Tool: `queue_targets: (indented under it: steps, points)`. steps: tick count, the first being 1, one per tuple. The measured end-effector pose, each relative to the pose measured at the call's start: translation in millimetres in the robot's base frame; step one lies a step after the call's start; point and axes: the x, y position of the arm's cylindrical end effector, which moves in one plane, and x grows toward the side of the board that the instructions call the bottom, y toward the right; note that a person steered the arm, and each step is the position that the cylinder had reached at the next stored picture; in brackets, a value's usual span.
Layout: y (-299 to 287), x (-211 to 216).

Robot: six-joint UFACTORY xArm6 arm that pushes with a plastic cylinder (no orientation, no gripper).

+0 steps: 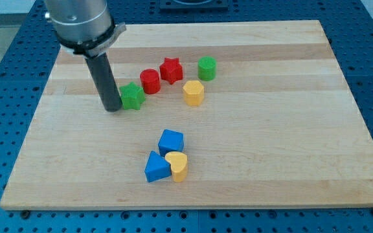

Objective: Move the blue cube to below the red star

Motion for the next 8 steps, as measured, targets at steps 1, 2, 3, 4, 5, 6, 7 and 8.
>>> queue_targets:
  steps: [1, 2, 3, 4, 5, 6, 7, 8]
  points:
    - [0.0, 47.1]
    - [3.0, 103.9]
    - [29.7, 141.0]
    - [89.1, 157.7]
    - [131.5, 158.2]
    - [132.3, 156.0]
    - [119.2, 150.7]
    - [108.2, 147.5]
